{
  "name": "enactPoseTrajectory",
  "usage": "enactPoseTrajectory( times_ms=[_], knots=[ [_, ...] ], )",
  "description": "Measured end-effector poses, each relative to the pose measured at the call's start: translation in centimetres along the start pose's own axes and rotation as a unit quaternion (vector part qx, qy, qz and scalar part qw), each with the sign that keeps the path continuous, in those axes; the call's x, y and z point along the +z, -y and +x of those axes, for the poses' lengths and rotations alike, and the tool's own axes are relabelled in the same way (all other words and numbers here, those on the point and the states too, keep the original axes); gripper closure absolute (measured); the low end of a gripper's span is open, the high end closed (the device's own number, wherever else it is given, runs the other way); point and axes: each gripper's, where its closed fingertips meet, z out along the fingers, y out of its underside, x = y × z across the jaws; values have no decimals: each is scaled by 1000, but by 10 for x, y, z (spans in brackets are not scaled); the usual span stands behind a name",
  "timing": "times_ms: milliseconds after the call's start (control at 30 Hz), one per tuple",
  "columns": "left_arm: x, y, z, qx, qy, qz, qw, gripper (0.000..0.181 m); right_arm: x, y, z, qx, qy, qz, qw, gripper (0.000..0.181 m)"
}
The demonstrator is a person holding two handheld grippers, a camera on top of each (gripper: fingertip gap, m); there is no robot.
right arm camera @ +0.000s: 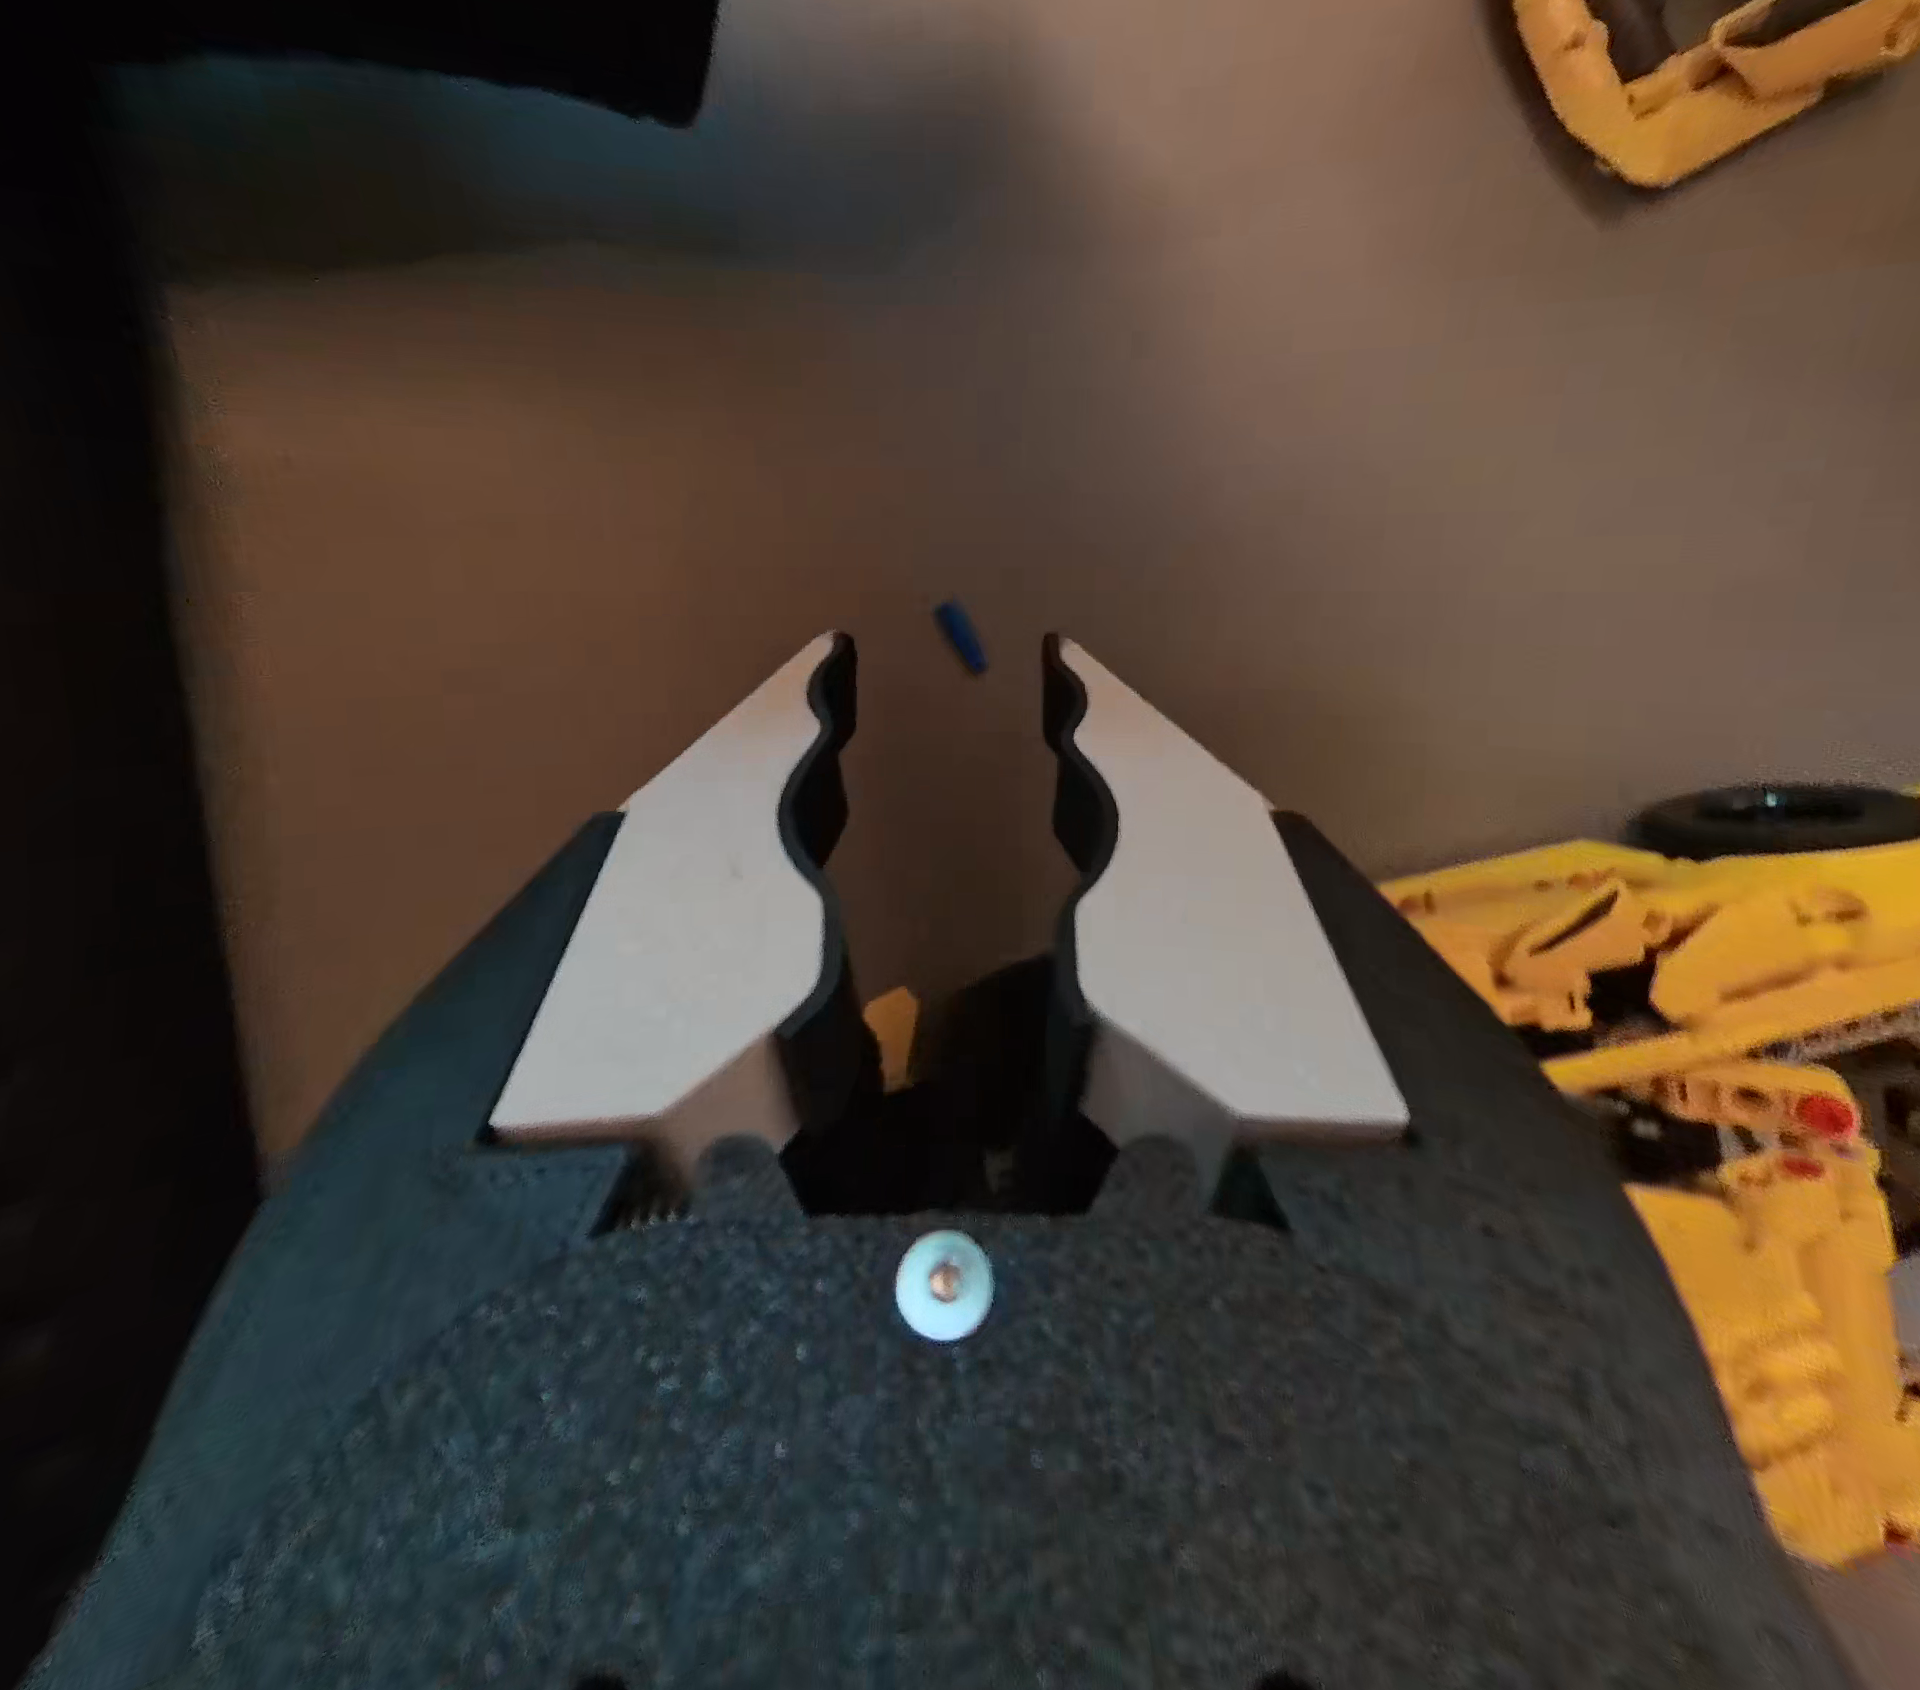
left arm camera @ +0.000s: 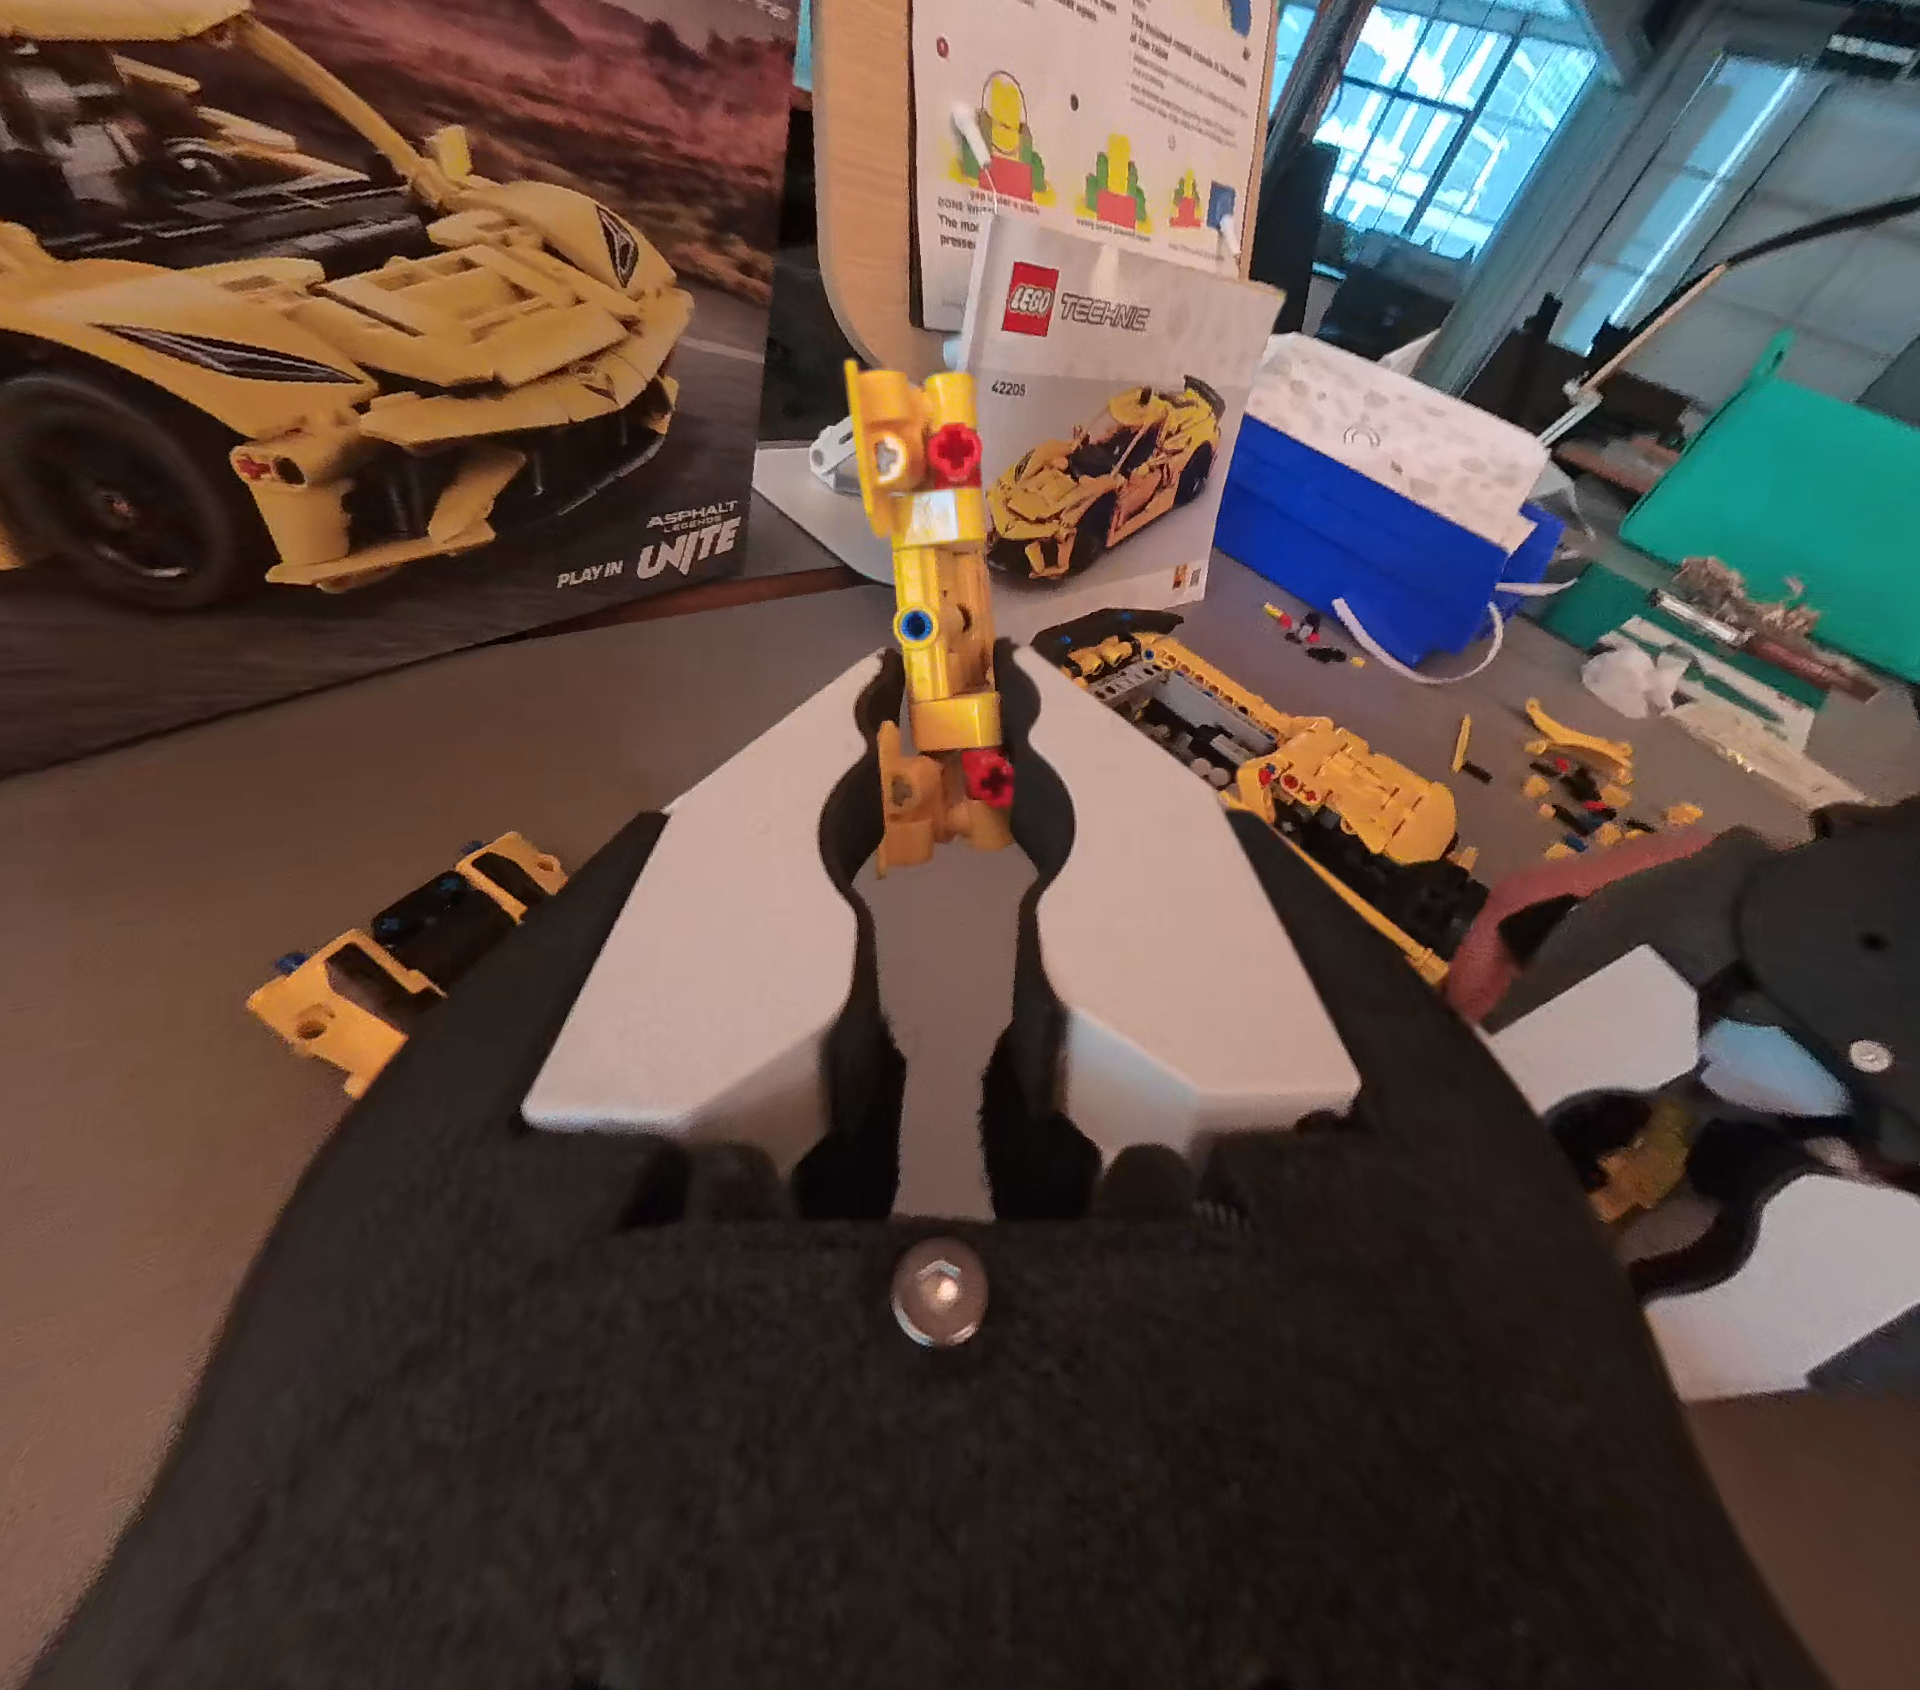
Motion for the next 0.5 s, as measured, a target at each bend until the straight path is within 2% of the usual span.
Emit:
enactPoseTrajectory(
  times_ms=[67, 167, 267, 333, 500],
  knots=[
    [1, -1, 0, -13, -8, 3, 1000, 164, 6, 1, 3, -14, 3, -8, 1000, 151],
    [5, -2, 9, -6, -22, -5, 1000, 164, 14, -11, 6, -41, 21, -69, 997, 151],
    [7, 0, 16, 11, -32, -8, 999, 164, 20, -6, 13, -53, 26, -78, 995, 158],
    [6, 0, 19, 14, -36, -8, 999, 164, 22, -5, 9, -46, 55, -86, 994, 174],
    [4, 3, 20, -4, -49, -1, 999, 164, 11, -4, 13, -59, 44, -82, 994, 176]
  ],
)
